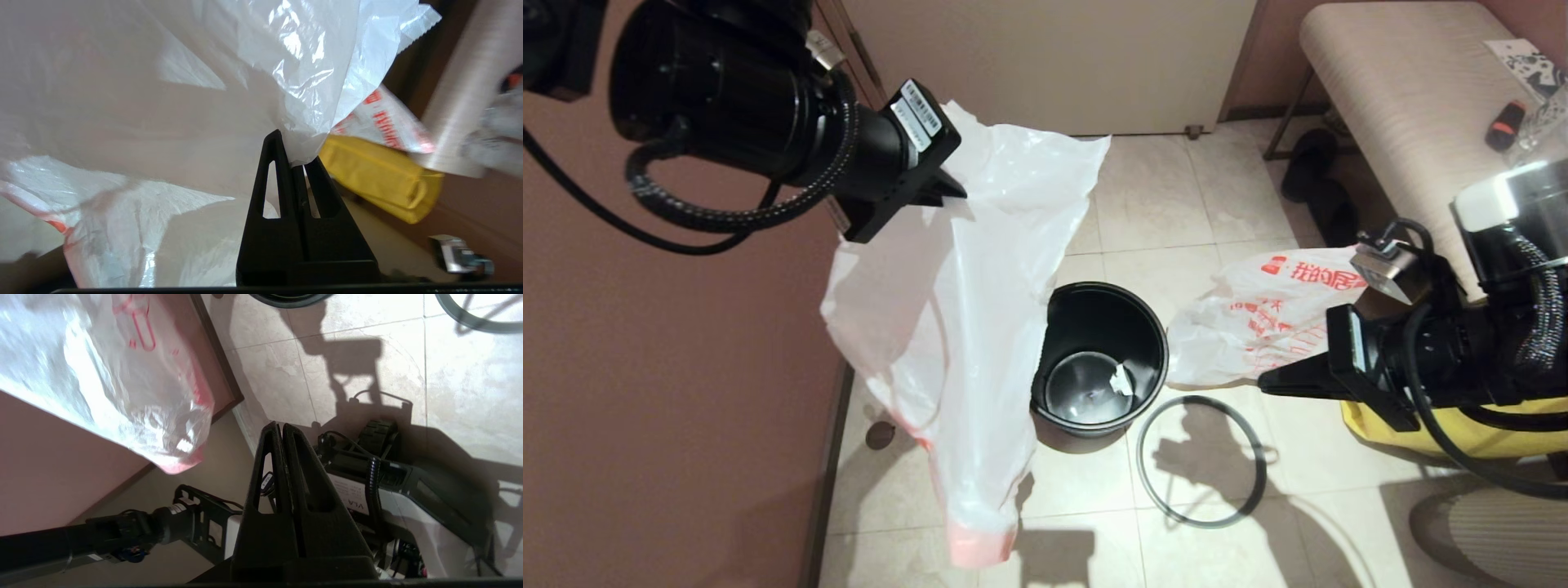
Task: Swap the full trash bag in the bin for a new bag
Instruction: Put the new garbage bag on the trash can
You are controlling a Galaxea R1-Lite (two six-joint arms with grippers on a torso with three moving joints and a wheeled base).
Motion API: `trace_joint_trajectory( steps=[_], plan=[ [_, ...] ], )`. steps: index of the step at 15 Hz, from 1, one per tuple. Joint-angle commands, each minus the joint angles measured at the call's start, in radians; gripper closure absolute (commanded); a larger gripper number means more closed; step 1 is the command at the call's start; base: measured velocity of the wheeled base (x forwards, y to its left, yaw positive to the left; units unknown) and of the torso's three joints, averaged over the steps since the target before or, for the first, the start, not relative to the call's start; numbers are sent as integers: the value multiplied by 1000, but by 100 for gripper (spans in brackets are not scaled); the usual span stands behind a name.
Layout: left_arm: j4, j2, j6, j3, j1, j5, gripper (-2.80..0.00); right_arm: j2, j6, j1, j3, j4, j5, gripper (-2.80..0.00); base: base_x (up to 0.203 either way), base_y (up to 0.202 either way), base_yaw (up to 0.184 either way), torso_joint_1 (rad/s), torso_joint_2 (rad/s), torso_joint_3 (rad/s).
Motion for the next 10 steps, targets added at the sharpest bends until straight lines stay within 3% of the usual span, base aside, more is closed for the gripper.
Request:
trace_joint_trajectory(
  steps=[1, 6, 7, 10],
  plan=[
    [-56, 65, -10, 0, 4, -17, 0, 87, -12, 17, -38, 1, 1, 0, 0, 0, 0, 0, 0, 0],
    [-187, 214, -97, -2, 14, -26, 0, 188, -42, 31, -61, -67, -10, 0, 0, 0, 0, 0, 0, 0],
    [-212, 228, -109, -5, 15, -53, 0, 196, -40, 30, -62, -79, -11, 0, 0, 0, 0, 0, 0, 0],
    [-267, 227, -114, -5, 10, -61, 0, 190, -29, 34, -61, -80, -7, 0, 0, 0, 0, 0, 0, 0]
  ],
)
